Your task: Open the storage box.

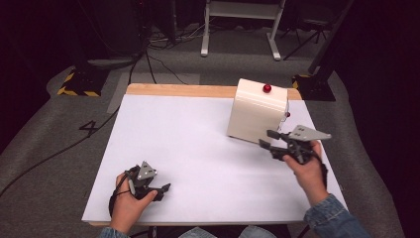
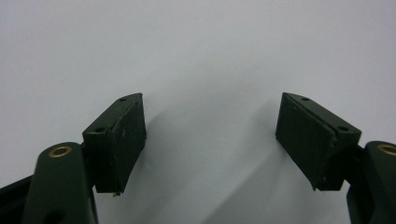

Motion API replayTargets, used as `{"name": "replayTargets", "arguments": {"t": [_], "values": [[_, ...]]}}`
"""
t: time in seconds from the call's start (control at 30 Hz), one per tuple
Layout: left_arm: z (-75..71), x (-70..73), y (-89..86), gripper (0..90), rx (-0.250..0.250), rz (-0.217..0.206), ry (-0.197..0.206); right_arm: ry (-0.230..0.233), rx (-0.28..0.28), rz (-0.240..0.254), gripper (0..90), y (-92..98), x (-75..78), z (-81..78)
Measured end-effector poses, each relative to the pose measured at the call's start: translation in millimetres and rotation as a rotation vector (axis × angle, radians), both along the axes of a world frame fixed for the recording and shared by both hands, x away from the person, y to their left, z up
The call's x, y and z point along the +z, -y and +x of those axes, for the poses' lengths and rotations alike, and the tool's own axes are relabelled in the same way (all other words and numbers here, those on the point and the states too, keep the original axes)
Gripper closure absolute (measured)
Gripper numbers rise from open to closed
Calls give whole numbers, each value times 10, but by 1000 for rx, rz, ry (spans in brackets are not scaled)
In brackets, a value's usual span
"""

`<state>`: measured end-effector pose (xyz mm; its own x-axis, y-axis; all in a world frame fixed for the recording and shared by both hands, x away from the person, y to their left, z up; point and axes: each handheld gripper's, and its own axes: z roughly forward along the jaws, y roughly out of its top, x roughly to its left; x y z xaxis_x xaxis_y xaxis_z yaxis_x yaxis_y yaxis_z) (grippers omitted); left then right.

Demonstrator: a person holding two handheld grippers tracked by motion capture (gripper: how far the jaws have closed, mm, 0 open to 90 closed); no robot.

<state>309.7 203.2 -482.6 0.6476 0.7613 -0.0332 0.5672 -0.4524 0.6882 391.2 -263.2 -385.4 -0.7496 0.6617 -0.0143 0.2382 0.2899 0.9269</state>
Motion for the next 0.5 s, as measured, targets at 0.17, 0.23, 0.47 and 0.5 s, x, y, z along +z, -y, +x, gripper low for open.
{"name": "replayTargets", "arguments": {"t": [0.17, 0.23, 0.47, 0.5], "values": [[-3, -4, -1, 245, 1, -2, 4, 24, -96, 11, 498, 549, 218, 172], [-4, -4, -1, 245, 1, -2, 4, 31, -131, 12, 496, 687, 271, 254], [-11, -7, -1, 245, 1, 1, 14, 13, -249, 41, 436, 1040, 325, 759], [-9, -6, -2, 245, 0, 1, 11, 9, -256, 39, 423, 1052, 322, 814]]}}
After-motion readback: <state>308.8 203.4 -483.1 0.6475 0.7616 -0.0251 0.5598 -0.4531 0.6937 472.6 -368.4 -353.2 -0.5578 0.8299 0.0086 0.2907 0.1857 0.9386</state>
